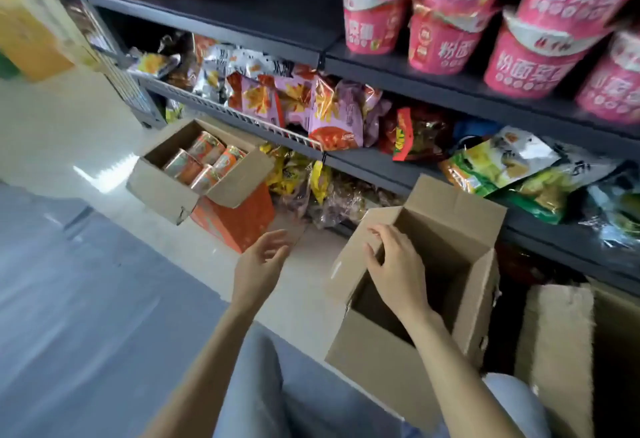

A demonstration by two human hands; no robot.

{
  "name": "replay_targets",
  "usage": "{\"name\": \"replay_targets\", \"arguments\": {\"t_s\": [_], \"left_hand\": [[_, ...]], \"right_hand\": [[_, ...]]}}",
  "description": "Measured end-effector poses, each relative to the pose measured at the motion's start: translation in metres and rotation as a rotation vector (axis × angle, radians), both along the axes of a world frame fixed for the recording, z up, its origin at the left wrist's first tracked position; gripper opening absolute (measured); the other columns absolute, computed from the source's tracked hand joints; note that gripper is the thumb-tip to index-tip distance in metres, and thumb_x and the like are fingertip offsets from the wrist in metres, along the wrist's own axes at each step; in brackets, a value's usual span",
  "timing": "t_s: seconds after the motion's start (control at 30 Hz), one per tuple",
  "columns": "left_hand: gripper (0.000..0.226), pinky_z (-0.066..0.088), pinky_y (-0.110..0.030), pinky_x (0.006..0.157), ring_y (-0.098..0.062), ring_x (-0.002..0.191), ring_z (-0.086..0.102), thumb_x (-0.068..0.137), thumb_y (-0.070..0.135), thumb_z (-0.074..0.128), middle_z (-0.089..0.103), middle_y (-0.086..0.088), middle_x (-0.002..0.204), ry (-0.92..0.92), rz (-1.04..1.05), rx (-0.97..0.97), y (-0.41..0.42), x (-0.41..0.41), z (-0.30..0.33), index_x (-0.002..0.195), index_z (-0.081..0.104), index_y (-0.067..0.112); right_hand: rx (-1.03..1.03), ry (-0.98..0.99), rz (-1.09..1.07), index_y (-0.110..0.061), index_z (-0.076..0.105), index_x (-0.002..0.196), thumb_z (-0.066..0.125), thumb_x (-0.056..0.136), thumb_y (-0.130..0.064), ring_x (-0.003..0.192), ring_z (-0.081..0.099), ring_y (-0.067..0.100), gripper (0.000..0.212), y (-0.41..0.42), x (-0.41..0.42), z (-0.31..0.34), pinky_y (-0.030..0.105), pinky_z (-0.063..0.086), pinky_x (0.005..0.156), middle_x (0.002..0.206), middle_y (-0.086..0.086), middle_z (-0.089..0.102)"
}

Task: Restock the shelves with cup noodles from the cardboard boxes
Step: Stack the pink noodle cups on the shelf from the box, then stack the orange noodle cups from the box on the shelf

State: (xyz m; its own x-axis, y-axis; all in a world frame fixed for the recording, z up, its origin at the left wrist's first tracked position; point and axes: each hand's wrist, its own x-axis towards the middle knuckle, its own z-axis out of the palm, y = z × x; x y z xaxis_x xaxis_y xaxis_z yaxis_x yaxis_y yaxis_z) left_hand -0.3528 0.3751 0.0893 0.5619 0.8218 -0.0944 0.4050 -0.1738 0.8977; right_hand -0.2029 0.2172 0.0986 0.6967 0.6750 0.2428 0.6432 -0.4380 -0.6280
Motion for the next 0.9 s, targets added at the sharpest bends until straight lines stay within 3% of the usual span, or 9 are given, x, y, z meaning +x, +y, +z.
{"name": "replay_targets", "arguments": {"t_s": [0.1,0.2,0.3,0.37,0.63,0.77,0.9], "left_hand": [[0.027,0.043,-0.006,0.074,-0.004,0.091,0.062,0.091,0.01,0.059,0.068,0.009,0.1,0.127,0.042,-0.129,0.013,-0.02,-0.056,0.115,0.063,0.022],[0.027,0.042,-0.004,0.073,-0.007,0.098,0.063,0.093,0.011,0.057,0.067,0.007,0.103,0.269,0.092,-0.269,0.033,-0.04,-0.101,0.118,0.063,0.02],[0.024,0.049,-0.022,0.089,-0.01,0.101,0.064,0.093,0.013,0.056,0.069,0.006,0.1,0.37,0.159,-0.362,0.056,-0.054,-0.117,0.115,0.064,0.019],[0.022,0.049,-0.027,0.09,-0.009,0.099,0.065,0.093,0.018,0.056,0.07,0.007,0.098,0.422,0.198,-0.366,0.076,-0.058,-0.112,0.112,0.065,0.023],[0.022,0.051,-0.032,0.086,-0.012,0.093,0.065,0.092,0.025,0.054,0.072,0.003,0.097,0.501,0.269,-0.172,0.239,-0.066,-0.093,0.109,0.067,0.024],[0.034,0.041,-0.032,0.094,-0.021,0.115,0.053,0.092,0.026,0.052,0.062,-0.001,0.124,0.547,0.166,0.037,0.339,-0.057,-0.11,0.126,0.057,0.02],[0.055,0.025,-0.039,0.111,-0.023,0.134,0.033,0.092,0.043,0.05,0.045,-0.004,0.143,0.705,-0.032,0.285,0.422,-0.038,-0.136,0.141,0.04,0.019]], "right_hand": [[-0.19,0.197,0.016,-0.014,0.058,0.12,0.055,0.093,-0.018,0.11,0.055,0.021,0.027,0.019,0.005,-0.046,0.03,0.041,0.085,0.121,0.0,0.06],[-0.303,0.358,0.014,-0.014,0.06,0.117,0.056,0.092,-0.015,0.108,0.058,0.022,0.026,0.045,0.009,-0.079,0.035,0.046,0.086,0.12,-0.001,0.064],[-0.429,0.462,0.025,-0.016,0.06,0.118,0.057,0.091,-0.014,0.105,0.06,0.022,0.027,0.077,0.005,-0.091,0.038,0.048,0.087,0.114,0.0,0.066],[-0.496,0.491,0.054,-0.016,0.061,0.117,0.057,0.091,-0.016,0.102,0.061,0.021,0.027,0.103,-0.002,-0.089,0.038,0.049,0.087,0.111,-0.001,0.067],[-0.533,0.448,0.224,-0.013,0.063,0.114,0.056,0.09,-0.014,0.098,0.061,0.023,0.025,0.277,-0.037,-0.085,0.028,0.042,0.078,0.105,0.002,0.069],[-0.479,0.339,0.281,-0.015,0.056,0.127,0.055,0.092,-0.022,0.112,0.052,0.028,0.036,0.385,-0.045,-0.119,0.031,0.039,0.086,0.124,0.007,0.06],[-0.481,0.165,0.307,-0.016,0.043,0.139,0.055,0.092,-0.033,0.128,0.036,0.031,0.051,0.482,-0.034,-0.146,0.037,0.03,0.103,0.142,0.009,0.043]]}}
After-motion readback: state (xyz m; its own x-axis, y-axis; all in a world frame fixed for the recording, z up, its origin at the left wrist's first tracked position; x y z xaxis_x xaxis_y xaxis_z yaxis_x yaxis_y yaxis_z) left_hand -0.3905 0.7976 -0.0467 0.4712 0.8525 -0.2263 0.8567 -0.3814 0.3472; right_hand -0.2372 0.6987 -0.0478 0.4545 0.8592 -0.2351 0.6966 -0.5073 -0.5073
